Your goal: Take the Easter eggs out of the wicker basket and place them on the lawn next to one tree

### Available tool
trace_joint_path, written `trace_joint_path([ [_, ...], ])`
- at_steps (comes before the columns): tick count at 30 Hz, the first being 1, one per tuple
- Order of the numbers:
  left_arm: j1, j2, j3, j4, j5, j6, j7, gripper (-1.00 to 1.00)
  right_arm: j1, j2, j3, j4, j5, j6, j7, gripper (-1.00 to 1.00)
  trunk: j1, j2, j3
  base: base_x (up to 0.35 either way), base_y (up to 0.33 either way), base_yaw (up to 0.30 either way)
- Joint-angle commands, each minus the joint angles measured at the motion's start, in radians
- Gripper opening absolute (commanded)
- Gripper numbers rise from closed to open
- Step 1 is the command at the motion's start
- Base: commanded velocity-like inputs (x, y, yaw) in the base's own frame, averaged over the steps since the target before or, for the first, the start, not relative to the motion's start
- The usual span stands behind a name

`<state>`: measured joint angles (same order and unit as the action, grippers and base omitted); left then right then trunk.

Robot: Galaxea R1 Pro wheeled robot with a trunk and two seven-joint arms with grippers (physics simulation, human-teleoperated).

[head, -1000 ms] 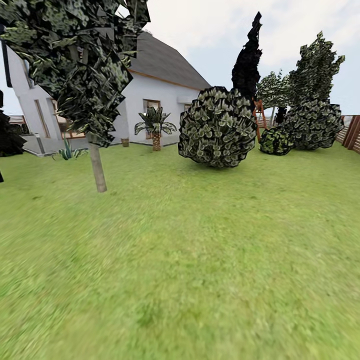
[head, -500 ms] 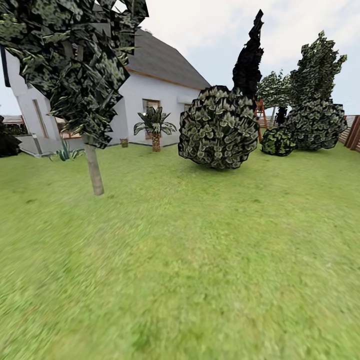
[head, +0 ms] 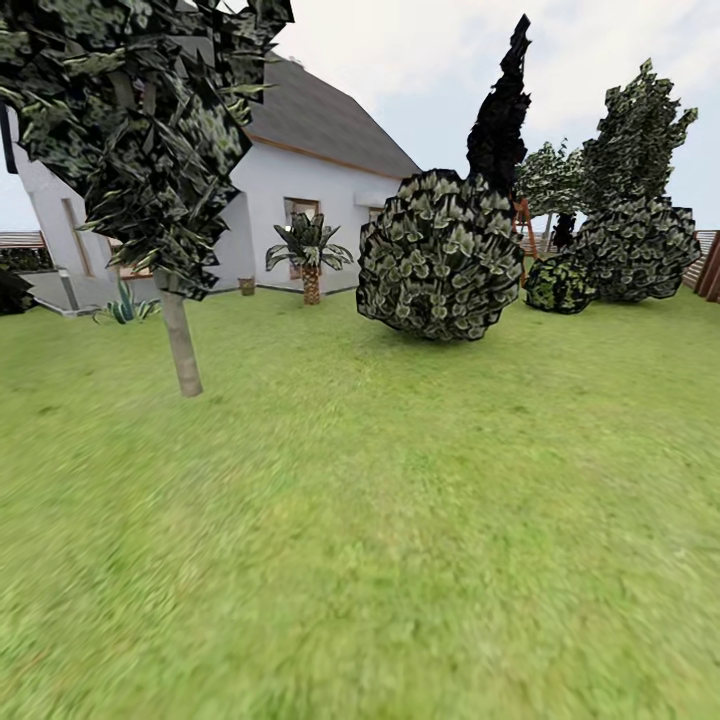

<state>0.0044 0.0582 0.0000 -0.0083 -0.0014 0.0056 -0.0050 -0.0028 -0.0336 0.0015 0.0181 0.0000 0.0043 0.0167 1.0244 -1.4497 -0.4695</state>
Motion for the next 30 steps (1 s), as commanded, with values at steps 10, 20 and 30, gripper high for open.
trace_joint_path([
  [10, 0.0, 0.0, 0.0, -0.001, 0.0, 0.001, -0.001, 1.0, 0.0, 0.0, 0.0, 0.0, 0.0, 0.001, 0.002, 1.0, 0.001, 0.0, -0.001, 0.333, 0.0, 0.0],
  [20, 0.0, 0.0, 0.0, -0.001, 0.0, 0.001, -0.001, 1.0, 0.0, 0.0, 0.0, 0.0, 0.0, 0.002, 0.002, 1.0, 0.001, 0.0, -0.001, 0.333, 0.0, 0.0],
  [30, 0.0, 0.0, 0.0, -0.001, 0.0, 0.001, -0.001, 1.0, -0.001, 0.0, 0.0, 0.0, 0.0, 0.002, 0.002, 1.0, 0.001, 0.0, -0.001, 0.333, 0.0, 0.0],
])
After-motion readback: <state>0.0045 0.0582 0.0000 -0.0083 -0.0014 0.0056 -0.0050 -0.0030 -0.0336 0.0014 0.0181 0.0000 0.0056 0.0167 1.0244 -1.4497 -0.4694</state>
